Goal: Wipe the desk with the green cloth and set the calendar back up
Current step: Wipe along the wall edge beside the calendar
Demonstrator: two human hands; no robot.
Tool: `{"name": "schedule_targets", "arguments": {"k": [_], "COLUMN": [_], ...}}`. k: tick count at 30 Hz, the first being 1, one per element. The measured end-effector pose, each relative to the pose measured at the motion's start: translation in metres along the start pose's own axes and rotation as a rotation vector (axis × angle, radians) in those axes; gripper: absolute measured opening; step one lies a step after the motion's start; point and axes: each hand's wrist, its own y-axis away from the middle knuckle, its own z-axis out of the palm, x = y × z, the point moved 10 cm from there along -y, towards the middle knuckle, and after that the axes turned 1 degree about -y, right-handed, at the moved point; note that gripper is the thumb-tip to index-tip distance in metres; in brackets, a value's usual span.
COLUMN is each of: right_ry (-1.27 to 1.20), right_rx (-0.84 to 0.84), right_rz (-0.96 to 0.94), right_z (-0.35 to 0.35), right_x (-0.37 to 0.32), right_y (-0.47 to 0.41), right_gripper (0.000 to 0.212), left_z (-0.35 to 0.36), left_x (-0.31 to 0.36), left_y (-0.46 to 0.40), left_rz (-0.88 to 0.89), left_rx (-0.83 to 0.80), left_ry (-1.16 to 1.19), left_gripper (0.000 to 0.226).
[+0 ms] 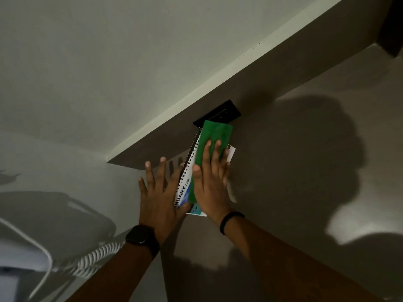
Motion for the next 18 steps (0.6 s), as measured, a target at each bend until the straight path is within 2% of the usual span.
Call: {"name": "schedule_targets", "arguments": {"k": [3,5,8,11,15,18], "right_ry": [-0.093,-0.157,-0.118,-0.048,-0.139,-0.126], "right_rx": [0.095,0.140,0.082,0.004,0.100,0.110], "right_rz": [0.105,0.065,-0.036,0.005,0.080,-0.020], "right_z": [-0.017,-0.018,0.002,0.012,-0.010,-0.001], "right_x": [0.009,-0.003,-0.013,0.011,0.019,0.002], "right_y": [-0.027,-0.031,-0.002,0.012,-0.023,-0.014], "right_gripper": [0.066,0.064,0.063,0.065,0.065,0.065], "left_z": [0.001,0.000,-0.004,-0.004,-0.002,-0.002], "left_x": [0.002,0.003,0.005,0.008,0.011,0.012], "left_y": [-0.001,-0.001,0.001,0.000,-0.002,0.000], "left_rz": [-0.011,-0.014,-0.008,0.002,-0.018,-0.020], "left_rx": [-0.014,-0.015,-0.008,-0.025,-0.055,-0.061], "left_ry": [-0.003,-0.003,-0.001,0.014,0.022,0.033], "left_gripper": [0.110,0.109,0.106,0.112,0.111,0.112]}}
